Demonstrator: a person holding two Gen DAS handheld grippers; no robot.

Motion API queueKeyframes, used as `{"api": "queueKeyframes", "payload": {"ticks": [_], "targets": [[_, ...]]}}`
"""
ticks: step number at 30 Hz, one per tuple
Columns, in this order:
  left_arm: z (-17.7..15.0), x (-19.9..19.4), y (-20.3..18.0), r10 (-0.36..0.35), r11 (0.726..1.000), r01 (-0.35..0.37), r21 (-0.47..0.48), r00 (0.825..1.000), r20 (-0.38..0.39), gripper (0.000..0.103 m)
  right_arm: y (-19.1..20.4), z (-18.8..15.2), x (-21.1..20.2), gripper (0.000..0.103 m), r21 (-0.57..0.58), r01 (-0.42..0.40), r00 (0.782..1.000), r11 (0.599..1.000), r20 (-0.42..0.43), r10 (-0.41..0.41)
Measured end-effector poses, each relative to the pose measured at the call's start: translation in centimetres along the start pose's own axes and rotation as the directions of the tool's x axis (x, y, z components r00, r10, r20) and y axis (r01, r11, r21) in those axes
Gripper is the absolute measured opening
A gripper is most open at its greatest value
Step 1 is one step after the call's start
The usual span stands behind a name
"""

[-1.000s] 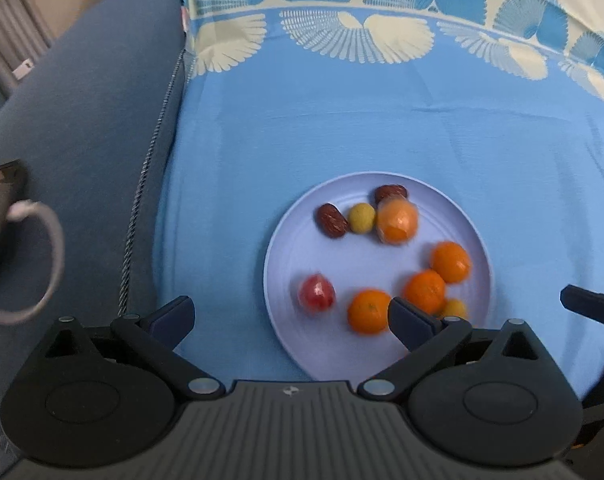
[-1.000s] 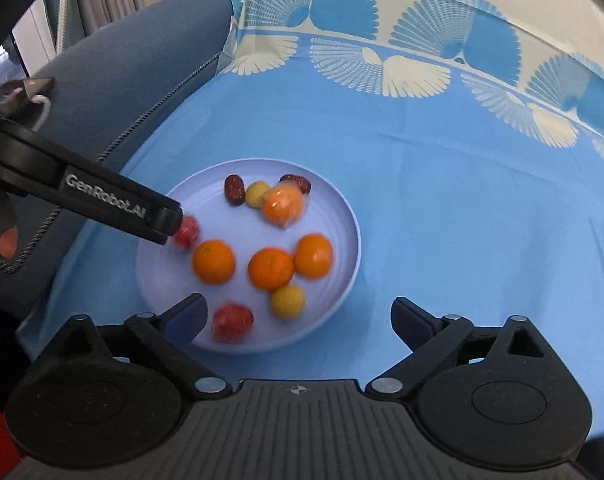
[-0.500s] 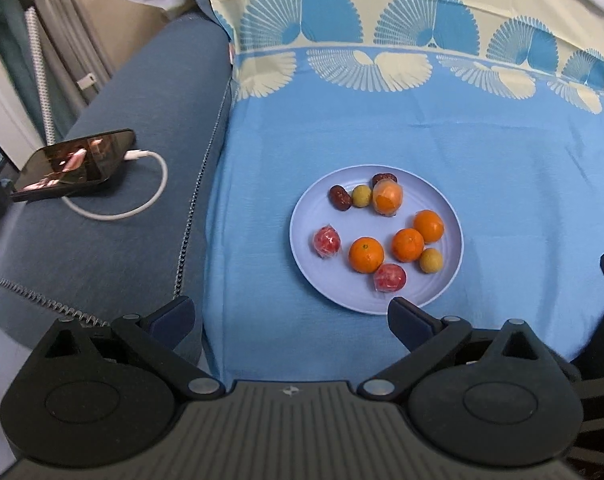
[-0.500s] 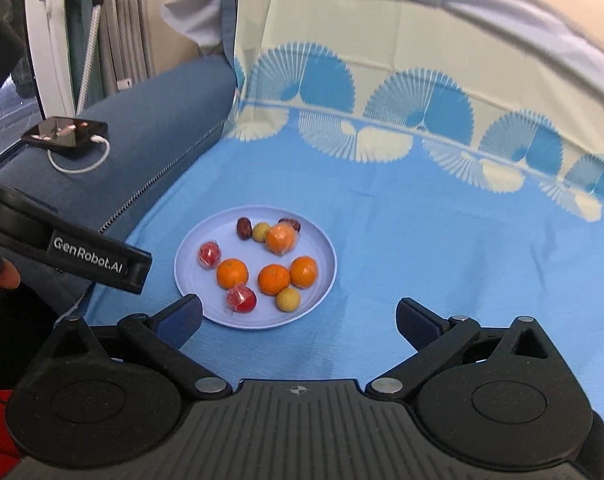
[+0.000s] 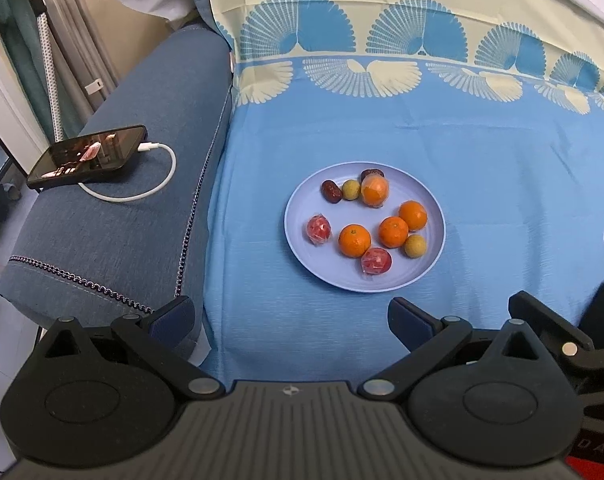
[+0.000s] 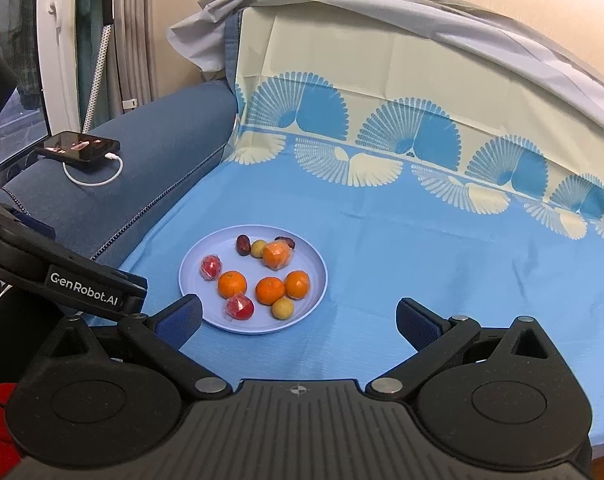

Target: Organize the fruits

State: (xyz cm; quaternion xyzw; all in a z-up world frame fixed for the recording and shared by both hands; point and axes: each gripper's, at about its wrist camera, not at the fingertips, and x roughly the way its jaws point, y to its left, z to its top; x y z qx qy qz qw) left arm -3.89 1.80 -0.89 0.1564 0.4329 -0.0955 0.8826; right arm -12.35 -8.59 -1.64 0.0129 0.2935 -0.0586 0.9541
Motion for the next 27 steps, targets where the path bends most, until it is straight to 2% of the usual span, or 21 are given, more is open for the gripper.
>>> {"api": "queueKeyframes", "payload": {"ticks": [15,27], "targets": [[-0.19,0.08,-0.40,0.015,0.999,-0.015,0.037,1.000,-0.006,0.103,-0.36,-0.11,-0.09,0.102,0.008,0.007,1.000,1.000,-0.002,-0.007],[-0.18,0.16,-0.14,0.007,1.000,-0.006,0.025,1.000,-0.011,0.103,-0.22,-0.25,0.13,0.102,0.009,0.007,1.000,1.000,-0.014,-0.007]]}}
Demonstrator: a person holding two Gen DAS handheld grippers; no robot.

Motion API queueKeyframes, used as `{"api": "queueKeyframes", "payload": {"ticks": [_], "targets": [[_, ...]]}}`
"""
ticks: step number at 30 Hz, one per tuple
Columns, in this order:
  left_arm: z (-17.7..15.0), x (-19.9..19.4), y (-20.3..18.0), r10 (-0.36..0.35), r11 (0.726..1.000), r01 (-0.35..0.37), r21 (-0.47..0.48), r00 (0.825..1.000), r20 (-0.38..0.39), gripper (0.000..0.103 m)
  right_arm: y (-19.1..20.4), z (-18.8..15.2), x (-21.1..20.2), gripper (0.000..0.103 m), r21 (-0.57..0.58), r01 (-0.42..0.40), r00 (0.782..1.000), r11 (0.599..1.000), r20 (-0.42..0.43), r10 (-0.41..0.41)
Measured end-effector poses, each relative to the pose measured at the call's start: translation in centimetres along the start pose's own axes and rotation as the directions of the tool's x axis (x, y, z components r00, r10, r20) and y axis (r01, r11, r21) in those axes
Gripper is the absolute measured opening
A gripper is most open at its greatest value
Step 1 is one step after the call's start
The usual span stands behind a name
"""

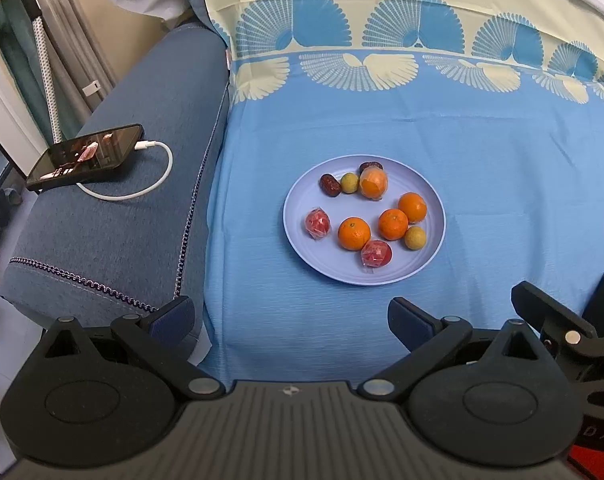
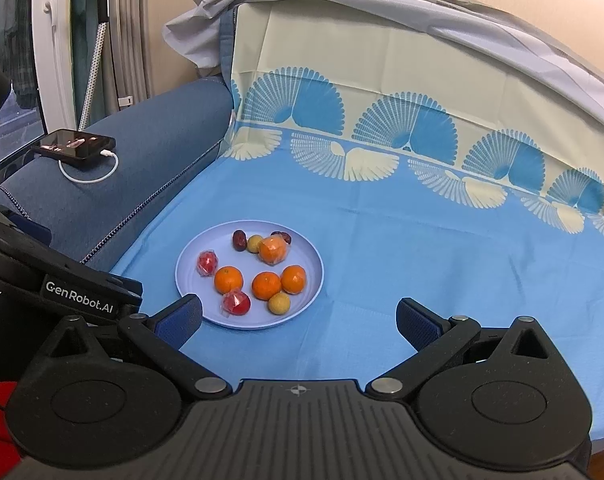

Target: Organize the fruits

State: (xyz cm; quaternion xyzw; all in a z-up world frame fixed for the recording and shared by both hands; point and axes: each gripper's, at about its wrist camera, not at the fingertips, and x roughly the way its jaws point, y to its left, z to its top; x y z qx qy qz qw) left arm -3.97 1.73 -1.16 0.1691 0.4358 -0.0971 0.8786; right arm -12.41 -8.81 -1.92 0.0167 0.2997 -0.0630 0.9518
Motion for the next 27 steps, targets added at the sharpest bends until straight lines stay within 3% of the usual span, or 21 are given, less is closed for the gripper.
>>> {"api": "queueKeyframes", "payload": {"ticks": [27], "targets": [[-0.01,0.00,0.30,-0.028,0.999,0.027,-0.027,0.999,-0.015,0.103,0.12,0.03,0.12,0.102,-0.014,-0.016,1.000,1.000,-0.004,0.016]]}}
